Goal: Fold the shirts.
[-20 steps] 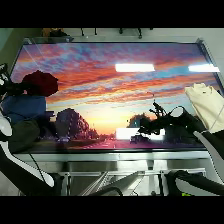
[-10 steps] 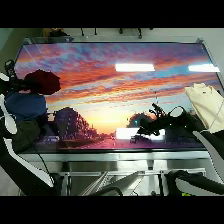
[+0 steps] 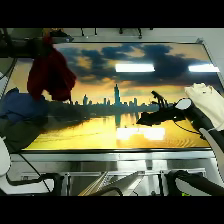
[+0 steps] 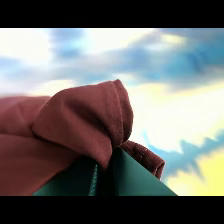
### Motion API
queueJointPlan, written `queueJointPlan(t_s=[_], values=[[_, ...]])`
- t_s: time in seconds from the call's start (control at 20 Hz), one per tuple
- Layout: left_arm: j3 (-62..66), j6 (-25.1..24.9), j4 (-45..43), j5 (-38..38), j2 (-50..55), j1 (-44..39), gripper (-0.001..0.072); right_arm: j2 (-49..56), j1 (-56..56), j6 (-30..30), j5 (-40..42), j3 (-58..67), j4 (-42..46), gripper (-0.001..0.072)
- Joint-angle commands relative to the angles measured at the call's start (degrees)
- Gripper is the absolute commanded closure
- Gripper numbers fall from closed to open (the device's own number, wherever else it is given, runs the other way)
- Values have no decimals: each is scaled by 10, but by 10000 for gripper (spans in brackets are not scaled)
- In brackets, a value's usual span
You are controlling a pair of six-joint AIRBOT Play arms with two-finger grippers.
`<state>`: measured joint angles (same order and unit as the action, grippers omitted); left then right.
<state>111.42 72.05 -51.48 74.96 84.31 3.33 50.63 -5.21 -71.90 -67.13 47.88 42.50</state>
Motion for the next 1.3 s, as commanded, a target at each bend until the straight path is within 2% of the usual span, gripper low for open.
queueJointPlan(t_s=[0.0,0.05,0.1,0.15,0.2,0.35,0.4,0.45,0.5,0.55,0.65,0.75,0.85,0.95,1.1,1.25], values=[[-75,29,15,4,-88,-123,697,-43,17,32,-13,51,-3,690],[-108,30,15,-13,-94,-154,696,-54,23,32,-13,55,-3,684],[-139,30,15,-32,-95,-181,696,-62,26,32,-15,55,-2,562],[-165,30,15,-54,-95,-200,696,-67,26,31,-23,55,-2,382],[-192,30,15,-84,-94,-216,696,-68,26,31,-33,55,-2,346],[-245,30,16,-119,-73,-243,691,-64,26,32,-45,55,-3,349],[-257,30,16,-109,-62,-249,588,-64,26,32,-45,55,-3,349],[-267,31,17,-97,-55,-249,90,-64,26,31,-45,55,-3,349],[-273,42,16,-85,-50,-244,4,-63,26,32,-45,55,-3,347],[-276,45,17,-68,-49,-235,4,-62,26,32,-45,55,-1,336],[-276,51,14,-3,-51,-198,5,-60,26,32,-45,55,0,160],[-289,63,-5,86,-54,-159,5,-49,26,32,-40,55,11,160],[-365,71,-4,117,-81,-135,5,-23,26,32,-38,47,14,160],[-483,71,-4,68,-127,-131,5,15,19,45,-36,39,14,160],[-651,70,30,-78,-183,-150,5,83,-5,62,-7,38,12,161],[-737,23,98,-203,-186,-186,6,136,-57,77,54,38,4,181]])
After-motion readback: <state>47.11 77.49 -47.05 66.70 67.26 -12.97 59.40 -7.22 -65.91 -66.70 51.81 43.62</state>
